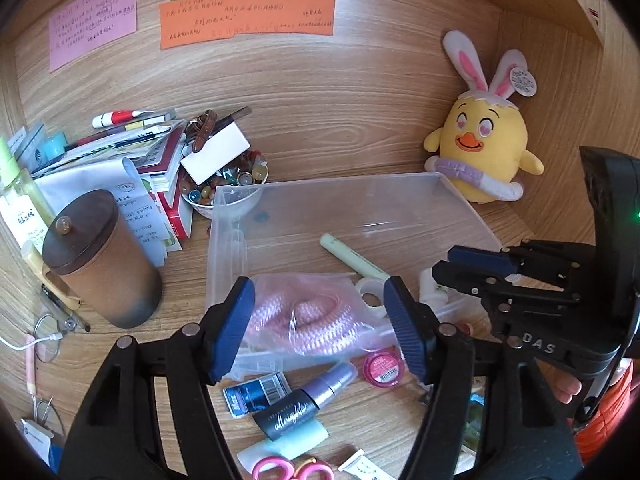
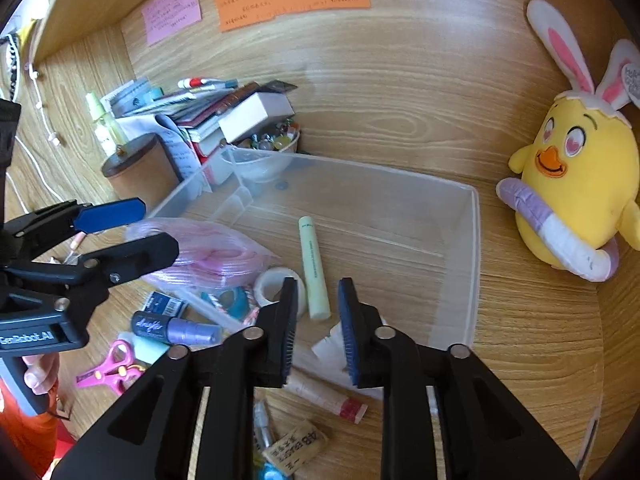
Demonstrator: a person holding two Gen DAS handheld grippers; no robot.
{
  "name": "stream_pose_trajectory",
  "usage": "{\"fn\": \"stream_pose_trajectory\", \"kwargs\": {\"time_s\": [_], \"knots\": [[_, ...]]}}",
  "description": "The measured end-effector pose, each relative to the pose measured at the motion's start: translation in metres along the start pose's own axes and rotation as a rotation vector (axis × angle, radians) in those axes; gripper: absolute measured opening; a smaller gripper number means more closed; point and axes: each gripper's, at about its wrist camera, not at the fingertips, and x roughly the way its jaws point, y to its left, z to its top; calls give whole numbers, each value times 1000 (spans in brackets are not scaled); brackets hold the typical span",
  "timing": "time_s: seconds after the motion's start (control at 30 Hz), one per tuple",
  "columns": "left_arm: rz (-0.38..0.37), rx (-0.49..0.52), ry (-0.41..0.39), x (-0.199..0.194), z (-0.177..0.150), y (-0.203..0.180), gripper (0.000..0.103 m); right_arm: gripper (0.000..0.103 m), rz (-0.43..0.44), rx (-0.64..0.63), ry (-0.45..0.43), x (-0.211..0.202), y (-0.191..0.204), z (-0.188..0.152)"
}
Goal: Organize objects
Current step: 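Place the bagged rope and green tube into the clear box and release, then grasp the pink scissors with the left gripper while the right grasps the green glass bottle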
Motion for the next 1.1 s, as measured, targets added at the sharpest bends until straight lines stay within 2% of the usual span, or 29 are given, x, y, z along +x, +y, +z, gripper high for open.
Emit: {"fn": "stream_pose_trajectory", "kwargs": {"time_s": [0.07,0.3,0.4,0.43,0.6,0.8,1.0,1.1], "knots": [[-5,-6,-5,-6,-3,0,71,28,-4,-12,-24,-12,4,-2],[10,-9,-24,-30,-18,4,74,47,-1,-57,-101,-53,19,-18],[19,-13,-33,-42,-30,9,85,50,3,-66,-119,-65,26,-27],[25,-12,-34,-45,-34,10,85,50,4,-69,-121,-67,29,-32],[76,-1,16,-49,-63,19,85,50,75,-52,-87,-68,34,-52],[119,0,95,-47,-102,30,85,50,76,-36,-28,-61,38,-81],[120,-24,160,-41,-134,40,85,50,59,-17,2,-55,41,-100],[148,-28,195,-35,-148,44,85,50,59,5,13,-51,42,-108]]}}
